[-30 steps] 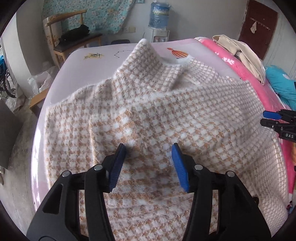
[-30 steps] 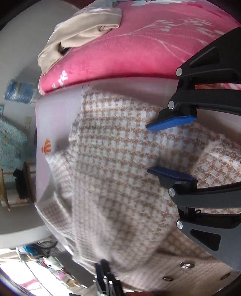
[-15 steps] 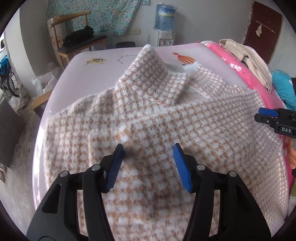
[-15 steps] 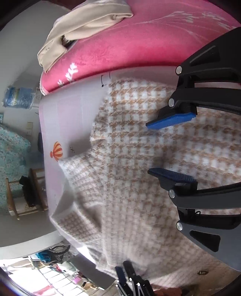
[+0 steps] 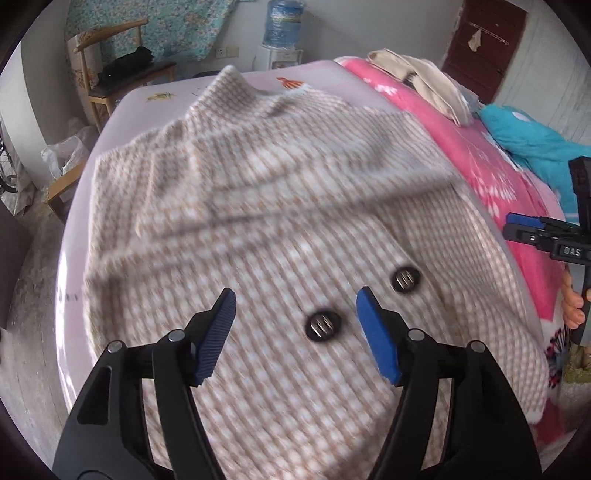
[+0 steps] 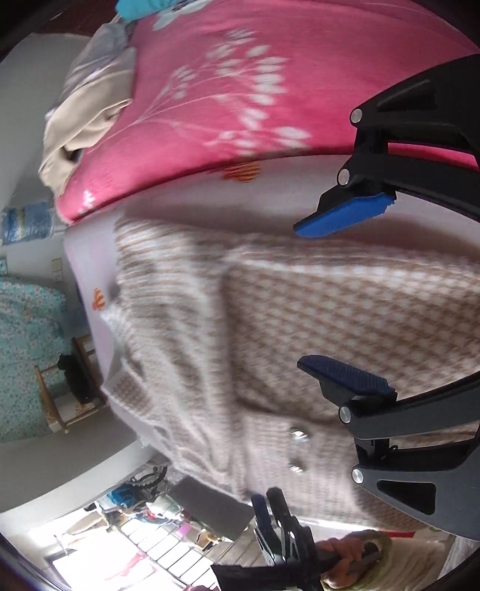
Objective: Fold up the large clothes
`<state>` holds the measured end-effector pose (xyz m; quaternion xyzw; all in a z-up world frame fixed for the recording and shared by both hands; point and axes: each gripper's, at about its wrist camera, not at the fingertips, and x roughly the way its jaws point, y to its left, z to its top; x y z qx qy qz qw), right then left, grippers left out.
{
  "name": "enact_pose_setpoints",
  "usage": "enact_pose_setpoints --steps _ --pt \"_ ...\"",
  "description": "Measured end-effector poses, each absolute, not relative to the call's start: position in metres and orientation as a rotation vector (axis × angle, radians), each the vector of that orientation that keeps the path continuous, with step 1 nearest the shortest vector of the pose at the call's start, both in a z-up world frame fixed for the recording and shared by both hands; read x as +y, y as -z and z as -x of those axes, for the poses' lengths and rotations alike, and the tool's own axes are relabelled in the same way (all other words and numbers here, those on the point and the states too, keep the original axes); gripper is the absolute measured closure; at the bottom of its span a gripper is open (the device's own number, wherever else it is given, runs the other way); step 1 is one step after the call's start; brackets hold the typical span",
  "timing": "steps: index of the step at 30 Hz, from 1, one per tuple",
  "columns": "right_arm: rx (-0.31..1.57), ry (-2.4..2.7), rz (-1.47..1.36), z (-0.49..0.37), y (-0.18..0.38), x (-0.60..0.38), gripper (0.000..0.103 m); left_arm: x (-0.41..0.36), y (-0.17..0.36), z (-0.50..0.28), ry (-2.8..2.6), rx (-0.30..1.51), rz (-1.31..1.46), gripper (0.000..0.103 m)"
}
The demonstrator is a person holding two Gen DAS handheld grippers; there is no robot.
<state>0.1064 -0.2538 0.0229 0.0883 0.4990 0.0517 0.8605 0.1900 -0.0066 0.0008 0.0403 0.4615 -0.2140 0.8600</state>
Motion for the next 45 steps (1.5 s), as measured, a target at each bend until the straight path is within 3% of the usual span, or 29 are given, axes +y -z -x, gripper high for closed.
enact_pose_setpoints --steps 2,4,6,9,11,16,21,23,24,25,33,42,45 --pt "1.077 -0.082 -0.169 -0.102 -0.009 -0.252 0.040 -0.015 0.009 -0.174 0.468 0.980 -0.087 0.038" --pt "1.102 -0.074 -0.131 -0.102 0.004 -0.248 0.056 -0.025 0.019 -0.163 0.480 0.995 -0.106 0.038" --pt "1.094 -0.057 -0.075 -0.100 0.011 -0.242 0.064 -0.034 0.025 -0.155 0.466 0.988 -0.146 0.038" --pt "1.074 -0.017 0.033 -0.100 0.010 -0.236 0.090 -0.040 0.032 -0.147 0.452 0.979 -0.169 0.038" --pt "1.053 -0.010 0.042 -0.099 0.003 -0.239 0.093 -0.040 0.032 -0.146 0.447 0.978 -0.166 0.038" --pt "0.998 0.023 0.086 -0.101 -0.013 -0.251 0.094 -0.035 0.033 -0.146 0.435 0.981 -0.171 0.038" --pt "1.040 0.038 0.128 -0.108 0.012 -0.257 0.094 -0.033 0.038 -0.148 0.432 1.000 -0.163 0.038" --pt "1.036 0.032 0.133 -0.107 0.004 -0.258 0.086 -0.033 0.038 -0.147 0.431 1.000 -0.166 0.038" --pt "1.027 0.052 0.141 -0.104 -0.003 -0.259 0.072 -0.033 0.038 -0.147 0.431 1.000 -0.167 0.038" --pt "1.014 0.063 0.142 -0.099 -0.011 -0.261 0.065 -0.033 0.038 -0.147 0.432 1.000 -0.168 0.038" --pt "0.949 -0.087 0.094 -0.079 -0.040 -0.230 0.065 -0.033 0.039 -0.148 0.436 1.002 -0.169 0.038" --pt "1.164 -0.166 0.236 -0.078 0.016 -0.202 0.071 -0.026 0.037 -0.140 0.436 1.021 -0.189 0.038" --pt "1.174 -0.119 0.194 -0.066 0.006 -0.218 0.074 -0.019 0.038 -0.137 0.439 1.027 -0.176 0.038"
